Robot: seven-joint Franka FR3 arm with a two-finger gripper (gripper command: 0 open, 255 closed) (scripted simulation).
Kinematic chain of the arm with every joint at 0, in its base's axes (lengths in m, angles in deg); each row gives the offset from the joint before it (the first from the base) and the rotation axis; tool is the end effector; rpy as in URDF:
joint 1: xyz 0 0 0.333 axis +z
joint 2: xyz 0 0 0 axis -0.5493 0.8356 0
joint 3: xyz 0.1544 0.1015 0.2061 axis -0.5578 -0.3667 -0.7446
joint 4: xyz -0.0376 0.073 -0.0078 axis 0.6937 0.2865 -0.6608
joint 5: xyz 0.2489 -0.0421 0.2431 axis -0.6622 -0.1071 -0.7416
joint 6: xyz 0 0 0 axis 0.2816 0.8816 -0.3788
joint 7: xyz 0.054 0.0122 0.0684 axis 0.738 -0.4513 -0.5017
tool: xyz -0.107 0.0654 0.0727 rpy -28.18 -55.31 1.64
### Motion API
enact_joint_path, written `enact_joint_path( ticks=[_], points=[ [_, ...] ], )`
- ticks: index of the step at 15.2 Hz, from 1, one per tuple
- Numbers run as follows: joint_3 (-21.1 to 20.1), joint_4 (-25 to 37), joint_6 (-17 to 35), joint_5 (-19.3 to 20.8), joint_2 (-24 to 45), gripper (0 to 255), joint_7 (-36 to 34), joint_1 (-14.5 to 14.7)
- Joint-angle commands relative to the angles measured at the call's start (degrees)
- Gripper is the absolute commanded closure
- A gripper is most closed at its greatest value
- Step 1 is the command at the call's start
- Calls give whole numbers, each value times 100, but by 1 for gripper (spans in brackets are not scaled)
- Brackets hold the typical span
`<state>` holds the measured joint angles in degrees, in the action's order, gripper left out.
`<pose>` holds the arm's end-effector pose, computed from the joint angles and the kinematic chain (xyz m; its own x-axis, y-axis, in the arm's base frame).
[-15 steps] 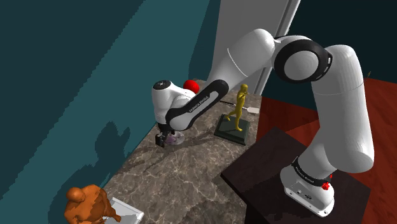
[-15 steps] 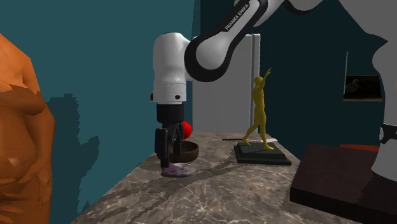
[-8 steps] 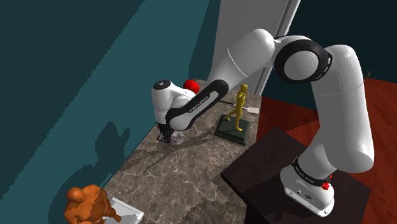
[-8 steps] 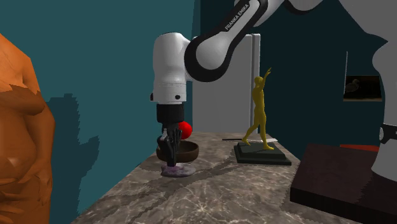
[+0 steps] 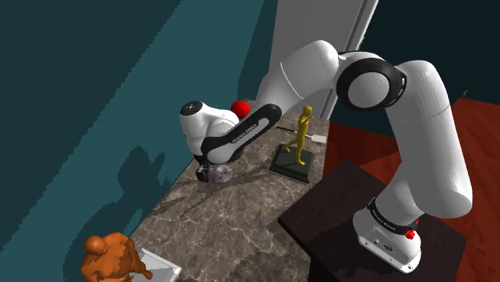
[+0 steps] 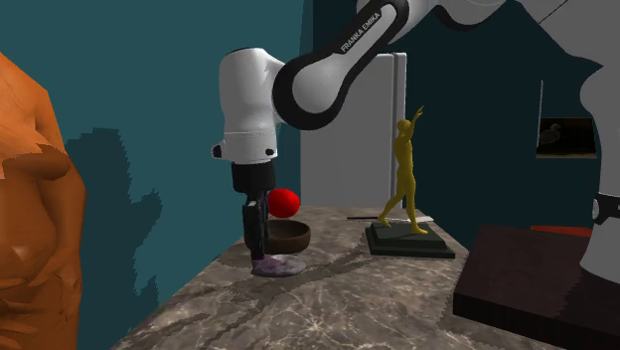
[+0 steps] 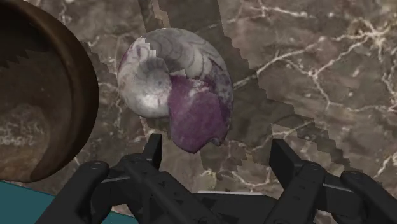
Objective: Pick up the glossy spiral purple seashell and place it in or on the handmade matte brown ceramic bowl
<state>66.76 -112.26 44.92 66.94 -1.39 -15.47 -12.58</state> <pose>0.5139 0.3383 0.1583 0.7709 0.6344 -0.0580 0.6367 -0.7646 0.1003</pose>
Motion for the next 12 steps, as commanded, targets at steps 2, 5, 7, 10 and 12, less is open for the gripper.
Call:
enact_joint_path(
  ticks=[2, 5, 7, 10, 12],
  points=[
    [62, 346, -224, 345, 262, 0, 514, 105],
    [109, 354, -82, 396, 411, 0, 486, 112],
    [141, 366, 9, 430, 514, 0, 468, 117],
    [150, 370, 35, 439, 544, 0, 463, 118],
    [150, 370, 35, 439, 544, 0, 463, 118]
  ],
)
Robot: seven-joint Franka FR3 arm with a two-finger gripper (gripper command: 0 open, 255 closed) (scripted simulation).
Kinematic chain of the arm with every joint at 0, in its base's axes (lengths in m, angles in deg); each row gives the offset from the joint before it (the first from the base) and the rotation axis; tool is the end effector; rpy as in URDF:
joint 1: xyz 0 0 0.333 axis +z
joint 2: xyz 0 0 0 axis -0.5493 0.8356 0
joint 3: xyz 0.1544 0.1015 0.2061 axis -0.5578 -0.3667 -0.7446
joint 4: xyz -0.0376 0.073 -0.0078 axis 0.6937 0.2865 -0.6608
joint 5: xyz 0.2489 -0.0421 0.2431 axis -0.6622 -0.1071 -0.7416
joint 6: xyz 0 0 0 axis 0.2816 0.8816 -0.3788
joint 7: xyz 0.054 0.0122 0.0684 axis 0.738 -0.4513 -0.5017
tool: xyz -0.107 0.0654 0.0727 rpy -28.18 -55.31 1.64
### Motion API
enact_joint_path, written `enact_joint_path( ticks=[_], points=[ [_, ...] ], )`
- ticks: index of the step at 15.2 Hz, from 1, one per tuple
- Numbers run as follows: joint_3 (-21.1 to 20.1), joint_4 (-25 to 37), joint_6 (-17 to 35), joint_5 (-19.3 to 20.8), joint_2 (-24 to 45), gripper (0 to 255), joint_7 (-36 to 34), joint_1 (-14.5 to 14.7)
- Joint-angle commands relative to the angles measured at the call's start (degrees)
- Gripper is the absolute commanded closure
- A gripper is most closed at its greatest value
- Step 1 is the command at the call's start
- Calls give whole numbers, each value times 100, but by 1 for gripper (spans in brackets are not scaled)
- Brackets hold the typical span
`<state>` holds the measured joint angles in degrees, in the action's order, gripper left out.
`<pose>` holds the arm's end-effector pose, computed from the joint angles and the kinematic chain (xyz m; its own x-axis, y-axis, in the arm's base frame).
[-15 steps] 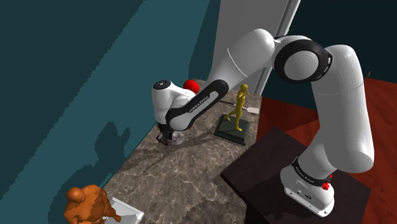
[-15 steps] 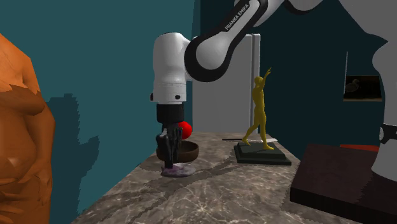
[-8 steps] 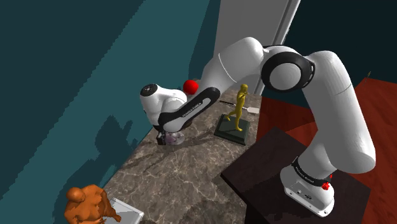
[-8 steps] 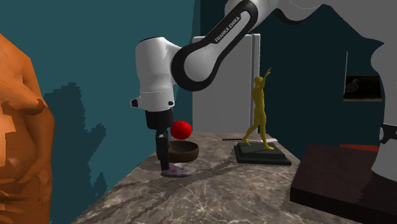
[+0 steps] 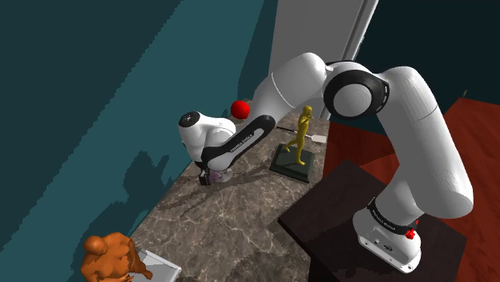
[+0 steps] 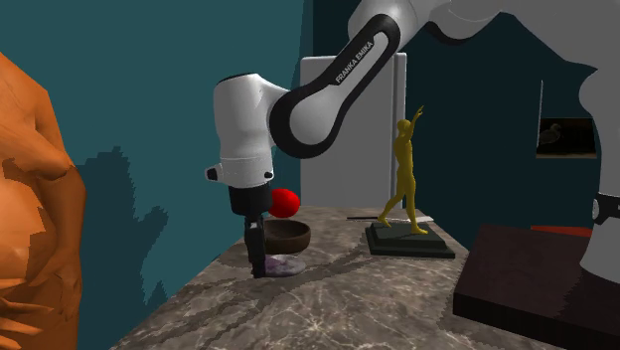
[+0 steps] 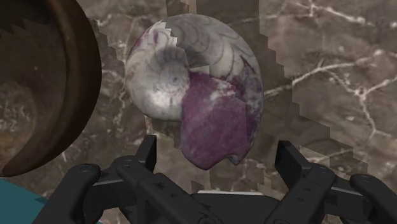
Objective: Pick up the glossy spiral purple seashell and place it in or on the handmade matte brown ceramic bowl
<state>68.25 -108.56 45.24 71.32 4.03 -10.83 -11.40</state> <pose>0.5219 0.3356 0.1233 0.6851 0.7222 -0.0950 0.7275 -0.6717 0.1402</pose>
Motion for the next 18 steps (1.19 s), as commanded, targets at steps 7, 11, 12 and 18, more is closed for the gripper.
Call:
enact_joint_path(
  ticks=[7, 11, 12, 18],
  points=[
    [0, 3, 0, 0, 2, 255, 1, 0],
    [1, 3, 0, 0, 2, 255, 1, -1],
    [1, 3, 0, 0, 2, 255, 1, 0],
    [-73, -73, -204, -84, -282, 255, 73, -49]
  ],
)
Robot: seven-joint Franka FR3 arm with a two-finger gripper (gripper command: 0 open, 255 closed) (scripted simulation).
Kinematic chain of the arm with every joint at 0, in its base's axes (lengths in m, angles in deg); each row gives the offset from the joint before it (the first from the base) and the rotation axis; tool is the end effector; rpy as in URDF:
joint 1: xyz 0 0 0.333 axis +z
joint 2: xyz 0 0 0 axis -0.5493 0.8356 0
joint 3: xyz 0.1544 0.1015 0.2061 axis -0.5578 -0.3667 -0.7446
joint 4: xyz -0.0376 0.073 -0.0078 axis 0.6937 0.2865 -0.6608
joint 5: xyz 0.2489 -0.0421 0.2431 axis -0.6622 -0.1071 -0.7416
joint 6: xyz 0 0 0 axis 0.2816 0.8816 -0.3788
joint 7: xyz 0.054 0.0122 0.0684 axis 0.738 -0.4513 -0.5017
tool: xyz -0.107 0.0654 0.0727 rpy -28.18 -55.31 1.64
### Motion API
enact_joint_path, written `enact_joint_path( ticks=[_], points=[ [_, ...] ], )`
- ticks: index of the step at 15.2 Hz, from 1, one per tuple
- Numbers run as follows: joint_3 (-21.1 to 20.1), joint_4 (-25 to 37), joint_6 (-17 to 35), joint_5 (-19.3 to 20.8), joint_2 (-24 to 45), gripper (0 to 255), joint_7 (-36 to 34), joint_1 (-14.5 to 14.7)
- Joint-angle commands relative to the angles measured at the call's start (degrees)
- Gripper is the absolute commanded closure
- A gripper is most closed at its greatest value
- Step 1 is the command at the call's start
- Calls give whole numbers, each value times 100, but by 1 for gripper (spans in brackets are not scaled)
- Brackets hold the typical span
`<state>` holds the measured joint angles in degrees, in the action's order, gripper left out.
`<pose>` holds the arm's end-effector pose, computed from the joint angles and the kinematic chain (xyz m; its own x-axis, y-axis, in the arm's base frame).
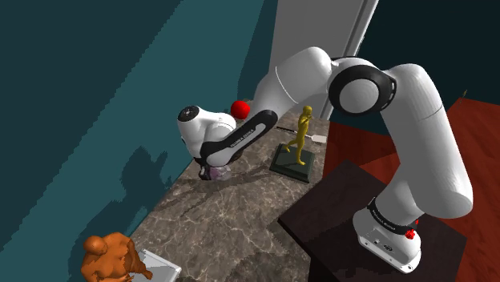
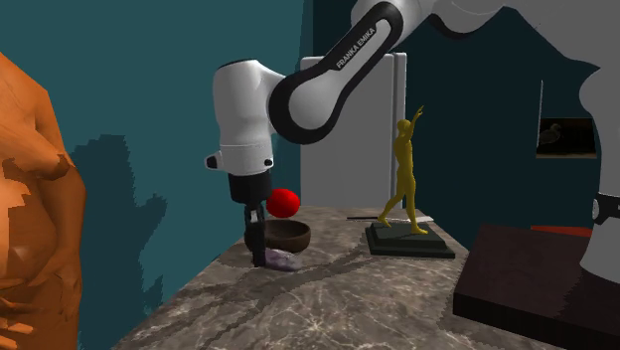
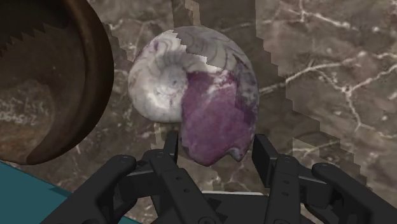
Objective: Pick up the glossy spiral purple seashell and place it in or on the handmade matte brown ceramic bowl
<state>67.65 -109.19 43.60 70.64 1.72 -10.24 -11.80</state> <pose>0.5221 0.3357 0.1426 0.6851 0.7223 -0.0949 0.7275 -0.6716 0.1401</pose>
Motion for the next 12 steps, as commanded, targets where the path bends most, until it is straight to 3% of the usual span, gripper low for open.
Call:
enact_joint_path(
  ticks=[1, 12],
  points=[
    [-28, -21, -83, -34, -106, 255, 30, -19],
    [-176, -48, -593, -235, -663, 255, 209, -110]
  ],
)
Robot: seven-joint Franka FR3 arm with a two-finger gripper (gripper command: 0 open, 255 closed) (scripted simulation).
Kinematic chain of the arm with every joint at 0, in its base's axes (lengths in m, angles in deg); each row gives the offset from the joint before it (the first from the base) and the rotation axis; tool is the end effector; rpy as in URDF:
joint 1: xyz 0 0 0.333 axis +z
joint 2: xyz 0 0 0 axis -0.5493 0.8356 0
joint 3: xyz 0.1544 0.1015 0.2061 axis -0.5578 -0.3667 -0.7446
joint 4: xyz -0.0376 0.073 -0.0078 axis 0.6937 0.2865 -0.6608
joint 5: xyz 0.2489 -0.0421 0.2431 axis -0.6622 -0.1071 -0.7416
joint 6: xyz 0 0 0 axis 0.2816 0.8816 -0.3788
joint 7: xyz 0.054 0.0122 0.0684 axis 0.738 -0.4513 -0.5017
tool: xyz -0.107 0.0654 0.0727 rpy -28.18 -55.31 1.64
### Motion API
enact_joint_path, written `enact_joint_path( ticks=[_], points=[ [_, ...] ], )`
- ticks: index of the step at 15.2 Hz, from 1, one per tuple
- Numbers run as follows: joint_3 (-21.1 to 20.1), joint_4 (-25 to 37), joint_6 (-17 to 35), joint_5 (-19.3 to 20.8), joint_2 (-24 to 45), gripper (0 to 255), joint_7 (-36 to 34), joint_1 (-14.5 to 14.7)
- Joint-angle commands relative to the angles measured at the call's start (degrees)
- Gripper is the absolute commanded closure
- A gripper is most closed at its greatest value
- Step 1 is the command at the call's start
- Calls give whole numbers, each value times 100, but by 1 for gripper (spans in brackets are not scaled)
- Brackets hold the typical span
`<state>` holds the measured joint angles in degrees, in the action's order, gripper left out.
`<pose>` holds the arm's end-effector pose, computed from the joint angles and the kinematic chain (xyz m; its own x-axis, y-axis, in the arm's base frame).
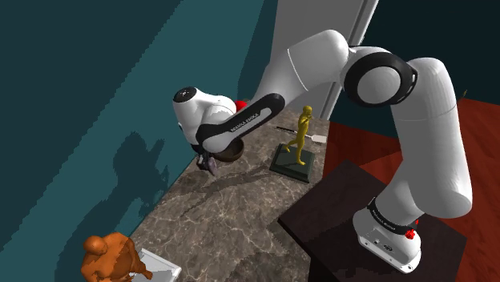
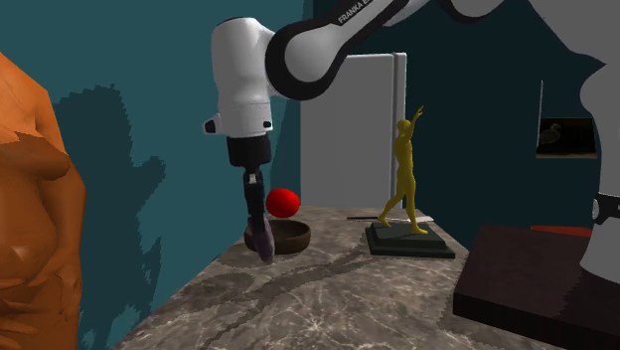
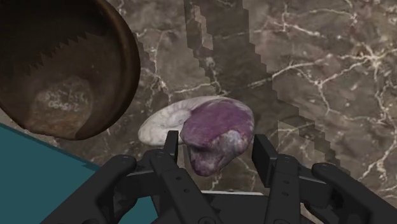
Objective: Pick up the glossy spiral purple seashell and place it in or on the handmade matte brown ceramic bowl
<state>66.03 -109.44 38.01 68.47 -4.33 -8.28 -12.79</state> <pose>0.5233 0.3360 0.2002 0.6852 0.7221 -0.0947 0.7273 -0.6718 0.1403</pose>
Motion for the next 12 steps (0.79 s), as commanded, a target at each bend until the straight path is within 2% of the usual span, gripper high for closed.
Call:
enact_joint_path(
  ticks=[1, 6, 12],
  points=[
    [-25, -17, -84, -35, -104, 255, 30, -17],
    [-80, 29, -328, -123, -314, 255, 111, -47],
    [67, 486, -478, -169, -143, 255, 829, -514]
  ],
)
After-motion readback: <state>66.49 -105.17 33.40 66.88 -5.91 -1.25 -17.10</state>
